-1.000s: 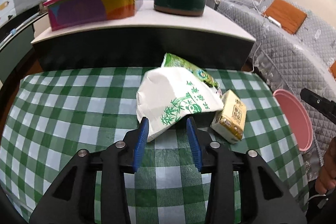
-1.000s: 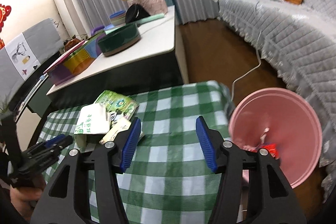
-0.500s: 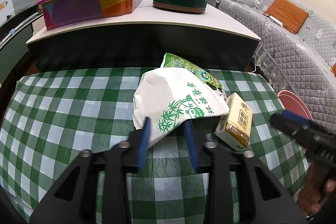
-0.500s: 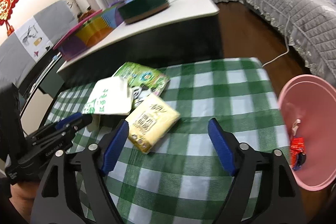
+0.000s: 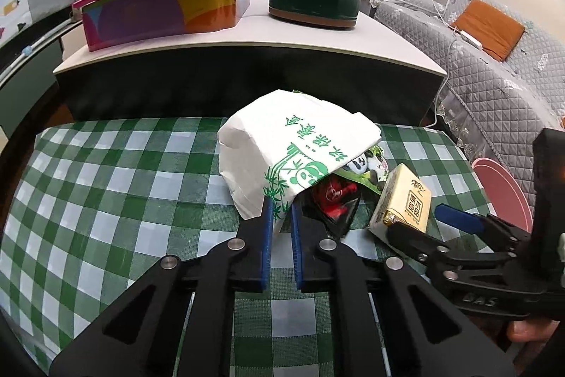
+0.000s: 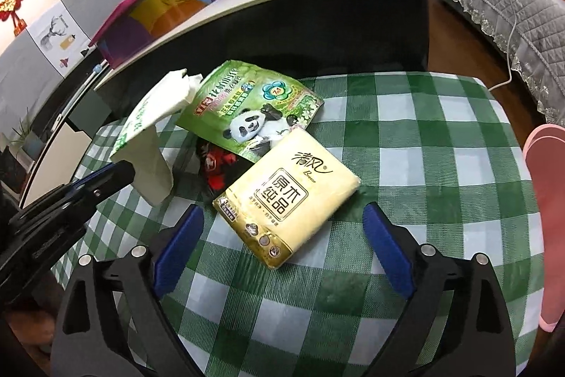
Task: Collect trash
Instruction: 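Grasp the yellow tissue pack with the right tool while the left tool grasps the white plastic bag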
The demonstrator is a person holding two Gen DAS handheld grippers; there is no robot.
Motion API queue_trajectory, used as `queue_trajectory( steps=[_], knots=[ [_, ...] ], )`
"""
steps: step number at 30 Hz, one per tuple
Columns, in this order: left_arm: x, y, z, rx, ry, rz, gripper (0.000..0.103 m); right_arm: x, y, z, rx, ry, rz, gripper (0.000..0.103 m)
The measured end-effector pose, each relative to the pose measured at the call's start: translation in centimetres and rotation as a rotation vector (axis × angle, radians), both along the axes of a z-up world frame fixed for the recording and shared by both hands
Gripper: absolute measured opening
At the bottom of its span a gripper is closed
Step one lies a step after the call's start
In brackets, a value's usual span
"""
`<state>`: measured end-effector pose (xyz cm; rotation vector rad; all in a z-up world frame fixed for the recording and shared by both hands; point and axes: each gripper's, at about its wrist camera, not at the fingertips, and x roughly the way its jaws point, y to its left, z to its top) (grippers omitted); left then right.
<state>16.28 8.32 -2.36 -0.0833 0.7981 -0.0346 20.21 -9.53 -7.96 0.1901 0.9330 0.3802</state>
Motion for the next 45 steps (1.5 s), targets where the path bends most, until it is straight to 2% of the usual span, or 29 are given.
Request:
queue_trajectory(
  steps=[15,17,20,26,34,45],
  knots=[
    [-0.1,0.0,0.1,0.009,0.005,-0.003,0.009,1.1,1.2,-0.6,-0.102,0.014,-0.034,0.088],
    [-0.2,0.0,0.1,0.008,0.005,-0.003,0.008,0.9,0.9,-0.5,-0.104,0.013,-0.045,0.083],
    [-0.1,0.0,0.1,0.008,0.005,-0.004,0.008,0.9,0.2,-0.5,-0.088,0.019,-0.057,0.067],
    [-0.5,0.0,0.5,0.012,-0.004,-0.010,0.007,0.5,-1.0,-0.1,-0.075,0.024,-0.057,0.057],
    [-0.8,-0.5,1.1,0.025,-0.021,-0.025,0.006,-0.8,-2.4,1.3,-0.077,-0.009,-0.064,0.053],
    [-2.0,-1.4,2.4,0.039,-0.061,-0.045,0.005,-3.7,-4.1,5.3,-0.114,-0.111,-0.068,0.053]
  ],
)
